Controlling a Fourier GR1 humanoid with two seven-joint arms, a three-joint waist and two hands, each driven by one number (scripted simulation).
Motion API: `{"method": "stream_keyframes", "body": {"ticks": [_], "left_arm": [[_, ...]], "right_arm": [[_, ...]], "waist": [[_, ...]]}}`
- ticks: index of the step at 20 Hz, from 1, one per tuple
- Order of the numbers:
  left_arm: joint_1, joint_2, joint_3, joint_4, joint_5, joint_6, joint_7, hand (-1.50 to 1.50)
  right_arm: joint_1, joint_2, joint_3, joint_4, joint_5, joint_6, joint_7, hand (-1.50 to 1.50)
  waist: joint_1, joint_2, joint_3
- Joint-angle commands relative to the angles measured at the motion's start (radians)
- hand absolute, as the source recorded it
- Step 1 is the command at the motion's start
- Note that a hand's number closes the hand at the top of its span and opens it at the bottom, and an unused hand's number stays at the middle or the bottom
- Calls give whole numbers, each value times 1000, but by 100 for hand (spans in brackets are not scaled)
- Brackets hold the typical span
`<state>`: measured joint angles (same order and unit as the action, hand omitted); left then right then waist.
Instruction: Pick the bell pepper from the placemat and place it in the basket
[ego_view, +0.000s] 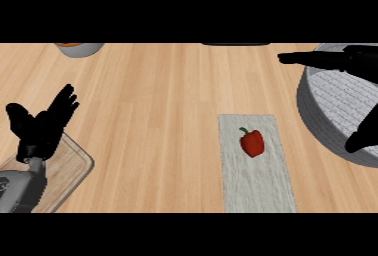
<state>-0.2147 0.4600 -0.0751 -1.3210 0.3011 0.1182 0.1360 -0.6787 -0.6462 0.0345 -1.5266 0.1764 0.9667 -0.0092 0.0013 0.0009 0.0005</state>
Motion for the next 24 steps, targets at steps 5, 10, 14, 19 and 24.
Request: {"method": "stream_keyframes", "body": {"ticks": [5, 10, 14, 19, 24], "left_arm": [[-15, -13, 32, 19, -11, -48, -6, 0], [-2, -13, 51, -4, -35, -50, 23, 0], [-56, -43, 53, 40, -63, -38, 29, 0], [-7, -75, 71, -12, -97, -22, 3, 0], [-23, -88, 61, -56, -112, -31, 86, 0]], "right_arm": [[211, 69, 67, 42, 246, -236, -303, -150], [163, 178, 127, 217, 354, -367, -382, -150], [188, 237, 92, 271, 321, -393, -410, -150], [159, 328, 175, 373, 480, -504, -393, -150], [95, 336, 194, 487, 554, -482, -390, -150]], "waist": [[5, 3, 1], [12, 2, 0], [0, 2, 0], [5, 1, -1], [7, 1, 0]]}}
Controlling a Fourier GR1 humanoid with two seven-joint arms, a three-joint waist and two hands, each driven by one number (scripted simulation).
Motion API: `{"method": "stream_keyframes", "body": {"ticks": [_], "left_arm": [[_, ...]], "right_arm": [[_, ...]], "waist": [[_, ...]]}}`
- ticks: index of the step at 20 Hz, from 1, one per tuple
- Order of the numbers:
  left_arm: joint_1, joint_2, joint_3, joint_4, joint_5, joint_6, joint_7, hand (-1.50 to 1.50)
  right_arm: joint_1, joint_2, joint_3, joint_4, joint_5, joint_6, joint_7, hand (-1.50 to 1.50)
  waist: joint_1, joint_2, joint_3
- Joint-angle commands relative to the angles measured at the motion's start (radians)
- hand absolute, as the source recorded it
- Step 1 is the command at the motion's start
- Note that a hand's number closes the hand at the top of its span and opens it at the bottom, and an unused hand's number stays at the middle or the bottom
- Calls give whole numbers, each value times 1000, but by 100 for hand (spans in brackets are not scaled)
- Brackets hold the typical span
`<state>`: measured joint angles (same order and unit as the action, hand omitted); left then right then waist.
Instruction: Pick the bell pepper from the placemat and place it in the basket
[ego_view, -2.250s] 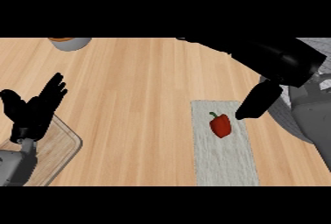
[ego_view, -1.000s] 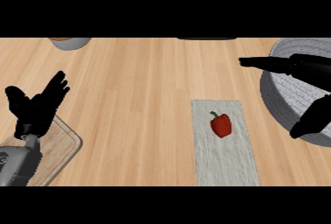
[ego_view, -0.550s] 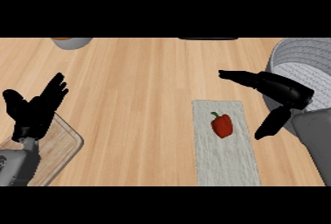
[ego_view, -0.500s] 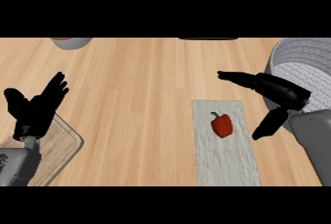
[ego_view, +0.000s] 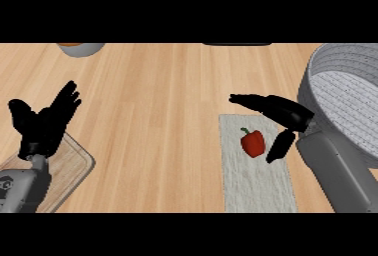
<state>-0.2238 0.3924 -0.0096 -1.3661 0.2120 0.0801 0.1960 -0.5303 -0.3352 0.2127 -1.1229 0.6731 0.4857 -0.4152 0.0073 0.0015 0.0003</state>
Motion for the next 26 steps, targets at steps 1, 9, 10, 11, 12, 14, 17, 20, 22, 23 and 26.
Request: {"method": "stream_keyframes", "body": {"ticks": [1, 9, 10, 11, 12, 14, 17, 20, 22, 23, 26], "left_arm": [[3, 26, 51, 18, 22, -67, -5, 0], [-10, -28, 80, 58, -47, -66, -31, 0], [3, -18, 89, 48, -38, -93, -17, 0], [39, -8, 98, -60, -10, -93, 39, 0], [74, -54, 66, -8, -44, -84, -54, 0], [-15, -55, 87, 92, -76, -78, -51, 0], [-31, -69, 76, -24, -74, -36, 70, 0], [11, -57, 94, 2, -73, -109, -6, 0], [16, -59, 122, 13, -84, -93, -6, 0], [-27, -64, 117, 60, -97, -98, -23, 0], [-43, -60, 140, 28, -84, -107, 39, 0]], "right_arm": [[-67, 23, 21, 131, 78, -25, -46, -150], [-8, 35, -8, 141, 143, -52, -106, -150], [-61, 13, -36, 212, 145, -45, -159, -150], [6, 11, -32, 159, 137, -58, -160, -150], [-30, -6, -33, 268, 159, -98, -237, -150], [-28, 14, -45, 169, 140, -5, -172, -150], [48, -14, -25, 118, 148, -4, -240, -150], [-4, 16, -27, 208, 178, -40, -278, -150], [39, -29, -39, 113, 168, 20, -271, -150], [69, 26, -19, 62, 173, 9, -202, -150], [42, 26, -38, 115, 214, -40, -207, -150]], "waist": [[3, 1, 0], [-6, -1, 0], [-3, 0, 0], [-3, -2, 0], [1, 1, 0], [-7, -1, 0], [-8, -2, 0], [-2, 0, 0], [-6, -2, 0], [-9, -2, 0], [-7, -2, 0]]}}
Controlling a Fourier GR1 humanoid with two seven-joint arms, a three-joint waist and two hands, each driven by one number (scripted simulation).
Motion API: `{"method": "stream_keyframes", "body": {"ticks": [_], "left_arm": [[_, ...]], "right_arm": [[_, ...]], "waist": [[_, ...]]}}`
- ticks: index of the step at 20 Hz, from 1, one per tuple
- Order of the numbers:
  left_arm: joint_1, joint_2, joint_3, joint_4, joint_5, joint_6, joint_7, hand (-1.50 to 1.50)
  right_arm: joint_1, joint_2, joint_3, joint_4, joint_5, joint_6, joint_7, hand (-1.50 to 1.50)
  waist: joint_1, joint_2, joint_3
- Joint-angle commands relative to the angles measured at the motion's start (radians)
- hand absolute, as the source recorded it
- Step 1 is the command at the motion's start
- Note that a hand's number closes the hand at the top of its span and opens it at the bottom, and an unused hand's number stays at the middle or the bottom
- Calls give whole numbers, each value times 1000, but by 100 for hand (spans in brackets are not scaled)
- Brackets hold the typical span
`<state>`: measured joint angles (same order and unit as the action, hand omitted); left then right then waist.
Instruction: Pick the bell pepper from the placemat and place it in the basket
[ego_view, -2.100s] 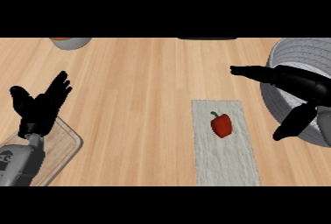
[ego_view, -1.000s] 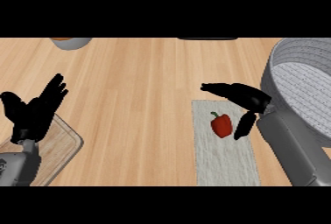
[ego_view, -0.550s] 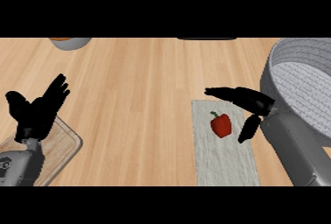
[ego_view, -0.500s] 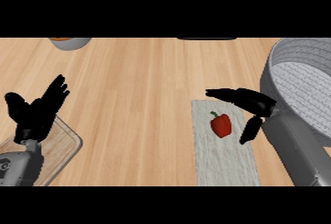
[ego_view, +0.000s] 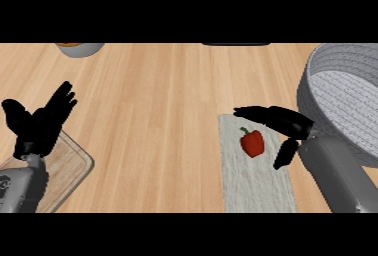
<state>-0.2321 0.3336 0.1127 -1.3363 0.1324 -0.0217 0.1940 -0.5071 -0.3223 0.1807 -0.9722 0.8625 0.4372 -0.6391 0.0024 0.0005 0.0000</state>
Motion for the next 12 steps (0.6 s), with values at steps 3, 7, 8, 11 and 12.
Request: {"method": "stream_keyframes", "body": {"ticks": [3, 7, 8, 11, 12], "left_arm": [[26, -62, -29, -63, -60, 53, 17, 0], [-2, -24, 24, -23, -27, -18, 21, 0], [21, -4, 43, -19, -9, -50, 12, 0], [13, -66, -11, -23, -52, 6, 0, 0], [67, -29, 27, -105, -8, -41, 26, 0]], "right_arm": [[44, 35, 8, 14, 72, -93, -4, -150], [-3, 79, -1, 67, 112, -101, 30, -150], [43, 70, 11, 56, 121, -118, 10, -150], [-26, 39, 84, 101, 212, -164, -40, 150], [22, 51, 62, 85, 203, -181, -36, 150]], "waist": [[0, 0, 0], [1, 0, 0], [1, 0, 0], [7, 3, 0], [5, 0, 0]]}}
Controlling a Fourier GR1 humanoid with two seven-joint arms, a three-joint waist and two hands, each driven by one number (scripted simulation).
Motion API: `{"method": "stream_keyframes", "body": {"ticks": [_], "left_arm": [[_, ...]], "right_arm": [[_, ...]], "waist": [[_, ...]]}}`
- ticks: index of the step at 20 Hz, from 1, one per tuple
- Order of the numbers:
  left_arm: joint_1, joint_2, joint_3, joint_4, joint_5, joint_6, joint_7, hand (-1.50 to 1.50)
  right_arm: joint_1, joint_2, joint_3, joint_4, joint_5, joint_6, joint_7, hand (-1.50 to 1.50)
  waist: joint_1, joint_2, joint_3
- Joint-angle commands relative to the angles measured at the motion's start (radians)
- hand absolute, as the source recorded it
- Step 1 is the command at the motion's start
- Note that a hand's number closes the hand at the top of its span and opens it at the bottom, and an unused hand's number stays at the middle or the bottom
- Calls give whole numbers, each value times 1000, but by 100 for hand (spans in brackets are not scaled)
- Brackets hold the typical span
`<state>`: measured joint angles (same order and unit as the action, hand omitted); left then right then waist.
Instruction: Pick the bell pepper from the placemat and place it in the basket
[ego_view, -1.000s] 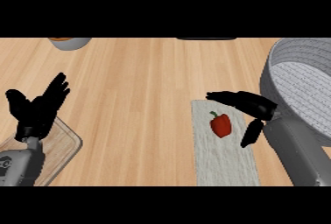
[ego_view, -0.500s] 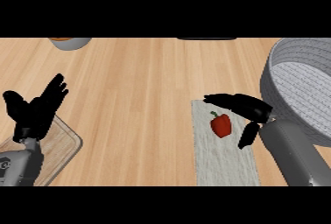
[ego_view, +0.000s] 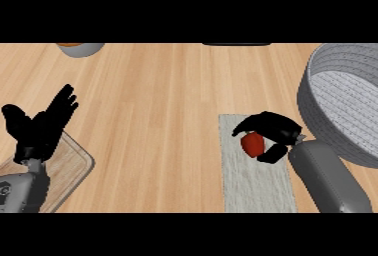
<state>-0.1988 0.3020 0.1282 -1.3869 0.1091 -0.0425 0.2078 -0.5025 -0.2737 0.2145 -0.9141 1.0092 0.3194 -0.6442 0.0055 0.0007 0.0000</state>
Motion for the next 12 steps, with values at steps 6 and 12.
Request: {"method": "stream_keyframes", "body": {"ticks": [6, 12], "left_arm": [[-6, -55, -32, -29, -66, 41, 26, 0], [-17, -13, 22, -3, -20, 8, 14, 0]], "right_arm": [[43, 64, 37, 33, 105, -108, -15, 150], [-63, 166, -294, 113, -11, -167, 528, 150]], "waist": [[-1, -1, 0], [-13, 1, 0]]}}
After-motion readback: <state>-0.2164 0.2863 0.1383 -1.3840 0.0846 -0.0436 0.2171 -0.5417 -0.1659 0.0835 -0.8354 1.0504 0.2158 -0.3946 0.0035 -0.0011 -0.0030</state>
